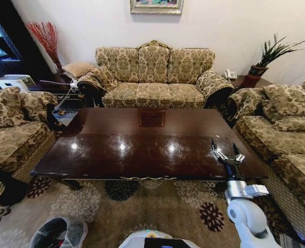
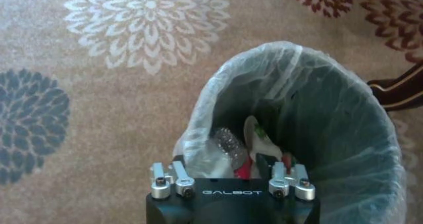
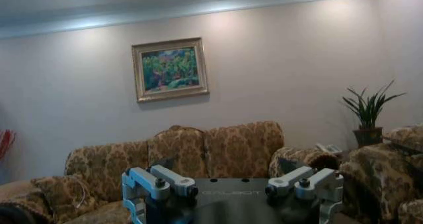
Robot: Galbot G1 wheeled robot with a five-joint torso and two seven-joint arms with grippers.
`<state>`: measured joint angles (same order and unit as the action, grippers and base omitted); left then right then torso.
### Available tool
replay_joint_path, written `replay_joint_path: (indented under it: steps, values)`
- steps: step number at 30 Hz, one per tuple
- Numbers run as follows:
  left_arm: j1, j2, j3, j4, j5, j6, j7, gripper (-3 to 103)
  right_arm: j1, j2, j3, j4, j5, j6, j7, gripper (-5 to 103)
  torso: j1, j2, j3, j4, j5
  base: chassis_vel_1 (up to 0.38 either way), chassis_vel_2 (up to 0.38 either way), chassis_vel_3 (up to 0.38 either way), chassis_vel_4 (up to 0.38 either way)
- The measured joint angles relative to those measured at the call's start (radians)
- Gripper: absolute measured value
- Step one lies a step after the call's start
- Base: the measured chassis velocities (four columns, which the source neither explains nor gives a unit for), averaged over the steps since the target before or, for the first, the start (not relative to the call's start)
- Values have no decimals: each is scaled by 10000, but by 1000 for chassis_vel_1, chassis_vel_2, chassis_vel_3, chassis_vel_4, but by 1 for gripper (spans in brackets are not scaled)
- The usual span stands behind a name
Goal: Move to the front of the table and place the trash on the table into the trash bin.
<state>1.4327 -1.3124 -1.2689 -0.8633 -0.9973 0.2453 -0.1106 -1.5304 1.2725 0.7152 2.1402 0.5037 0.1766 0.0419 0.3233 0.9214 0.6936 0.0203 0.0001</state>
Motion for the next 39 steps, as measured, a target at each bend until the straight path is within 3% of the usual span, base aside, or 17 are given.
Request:
replay_joint_path:
  steps: [8,13,19,25,28,29,30,32,34,35,38,39]
  values:
    - [861,-392,-200,-926,134,250,196,97,-132,-5,100,-139,378,279,-73,100,0,0,0,0,1,0,0,0,0]
    - [1158,-582,-292,-1286,352,136,232,100,-106,34,65,-169,482,352,-86,100,0,0,-1,-1,0,0,0,0,0]
    - [1285,-672,-383,-878,811,-236,153,100,-193,44,-6,-164,561,483,-88,100,0,0,-1,0,-1,0,0,0,0]
    - [1296,-831,-531,-693,179,-720,559,100,-318,-108,141,-165,697,572,-88,100,0,0,-1,-1,-4,0,0,0,0]
    - [1658,-1044,-558,-1915,26,-1053,992,100,-315,-111,175,-134,718,553,-88,100,-1,0,0,2,-2,0,0,0,0]
    - [1847,-1065,-554,-2637,82,-1426,1159,100,-332,-93,159,-41,662,509,-88,100,0,0,0,1,1,0,0,0,0]
    - [1847,-1065,-554,-2637,82,-1426,1159,100,-332,-93,159,-41,662,509,-88,100,0,0,0,1,1,0,0,0,0]
    - [2175,-1041,-511,-3849,458,-2037,1519,100,-410,-32,146,153,421,332,-70,100,0,-1,0,0,0,0,0,0,0]
    - [2288,-1021,-503,-4252,597,-2191,1647,100,-452,-15,164,239,312,208,-65,100,0,-1,0,1,-1,0,0,0,0]
    - [2588,-935,-506,-5551,996,-2541,2011,100,-692,-6,356,596,87,-334,-149,100,0,0,0,3,2,0,0,0,0]
    - [2907,-755,-514,-8010,1875,-3074,2520,100,-1047,145,772,1167,-386,-1240,-218,100,0,-1,0,-3,-3,0,0,0,0]
    - [2907,-755,-514,-8010,1875,-3074,2520,100,-1047,145,772,1167,-386,-1240,-218,100,0,-1,0,-3,-3,0,0,0,0]
